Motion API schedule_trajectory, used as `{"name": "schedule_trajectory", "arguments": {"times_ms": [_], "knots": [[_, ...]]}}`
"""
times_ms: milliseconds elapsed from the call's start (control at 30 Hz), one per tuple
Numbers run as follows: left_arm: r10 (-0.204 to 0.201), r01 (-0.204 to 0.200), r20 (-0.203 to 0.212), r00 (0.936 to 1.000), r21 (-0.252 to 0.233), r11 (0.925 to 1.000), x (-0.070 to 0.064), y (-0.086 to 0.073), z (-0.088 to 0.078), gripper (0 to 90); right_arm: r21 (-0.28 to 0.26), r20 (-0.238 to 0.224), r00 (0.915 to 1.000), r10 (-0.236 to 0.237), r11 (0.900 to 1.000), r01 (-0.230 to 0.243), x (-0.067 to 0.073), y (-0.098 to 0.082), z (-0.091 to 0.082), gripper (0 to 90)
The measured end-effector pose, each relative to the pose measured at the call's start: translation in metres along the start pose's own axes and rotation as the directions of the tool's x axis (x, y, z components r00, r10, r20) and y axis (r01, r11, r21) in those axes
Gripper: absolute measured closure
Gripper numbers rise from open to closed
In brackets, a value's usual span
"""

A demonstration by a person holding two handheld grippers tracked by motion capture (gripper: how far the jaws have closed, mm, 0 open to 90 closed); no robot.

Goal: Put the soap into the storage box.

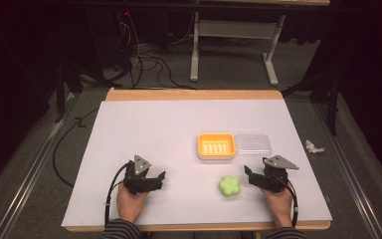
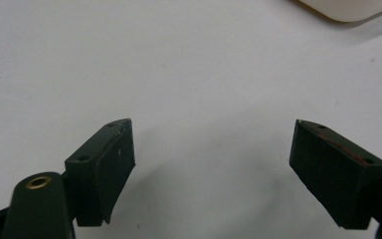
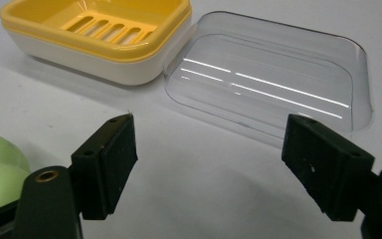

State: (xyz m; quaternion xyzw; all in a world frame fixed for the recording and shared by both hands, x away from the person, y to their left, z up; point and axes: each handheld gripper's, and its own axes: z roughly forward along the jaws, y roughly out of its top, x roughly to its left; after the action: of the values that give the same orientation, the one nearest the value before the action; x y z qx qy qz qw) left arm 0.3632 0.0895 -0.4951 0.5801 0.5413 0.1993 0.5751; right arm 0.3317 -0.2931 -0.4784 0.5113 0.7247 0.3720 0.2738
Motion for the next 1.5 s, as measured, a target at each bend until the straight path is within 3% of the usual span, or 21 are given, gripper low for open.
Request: {"name": "schedule_trajectory", "arguments": {"times_ms": [267,433,533,567,767,833,1033,1100,1233,1300,1500], "knots": [[0.007,-0.007,-0.003,1.0,0.004,1.0,0.0,0.0,0.0,18.2,0.021,0.011,0.9999,0.0,1.0,0.0,0.001,0.001,0.002,21.8],[0.006,-0.006,-0.004,1.0,0.002,1.0,0.0,0.0,0.0,18.1,0.038,0.013,0.9998,-0.017,0.999,0.016,0.003,0.002,0.004,27.7],[-0.001,0.001,-0.006,1.0,0.001,1.0,0.0,0.0,0.001,18.1,0.059,-0.003,0.9998,-0.02,0.998,0.02,0.004,0.003,0.002,28.3],[-0.005,0.005,-0.007,1.0,-0.002,1.0,0.0,0.0,0.001,18.1,0.062,-0.03,0.9994,-0.02,0.998,0.022,0.006,0.003,-0.003,30.8],[0.002,-0.002,-0.009,1.0,-0.002,1.0,0.0,0.0,0.001,18.1,0.054,-0.077,0.9959,-0.046,0.997,0.05,0.013,0.004,-0.015,32.8],[0.002,-0.002,-0.012,0.9999,-0.002,1.0,0.0,0.0,0.001,18.1,0.047,-0.117,0.9918,-0.052,0.997,0.058,0.017,0.006,-0.023,33.0],[0.001,-0.001,-0.013,0.9999,0.0,1.0,0.0,0.0,0.001,18.0,0.034,-0.158,0.9832,-0.091,0.995,0.097,0.029,0.007,-0.034,31.8],[0.001,-0.001,-0.013,0.9999,0.0,1.0,0.0,0.0,0.001,18.0,0.029,-0.19,0.9747,-0.117,0.992,0.125,0.039,0.008,-0.04,30.0],[0.003,-0.003,-0.014,0.9999,-0.001,1.0,0.0,0.0,0.002,18.0,0.034,-0.217,0.9657,-0.143,0.988,0.153,0.048,0.01,-0.042,27.6],[0.003,-0.003,-0.016,0.9999,-0.001,1.0,0.0,0.0,0.002,18.0,0.066,-0.235,0.9583,-0.163,0.981,0.183,0.055,0.01,-0.04,24.4],[0.005,-0.005,-0.016,0.9999,-0.003,1.0,-0.001,-0.001,0.002,17.9,0.12,-0.245,0.9534,-0.176,0.97,0.21,0.064,0.01,-0.033,20.9]]}}
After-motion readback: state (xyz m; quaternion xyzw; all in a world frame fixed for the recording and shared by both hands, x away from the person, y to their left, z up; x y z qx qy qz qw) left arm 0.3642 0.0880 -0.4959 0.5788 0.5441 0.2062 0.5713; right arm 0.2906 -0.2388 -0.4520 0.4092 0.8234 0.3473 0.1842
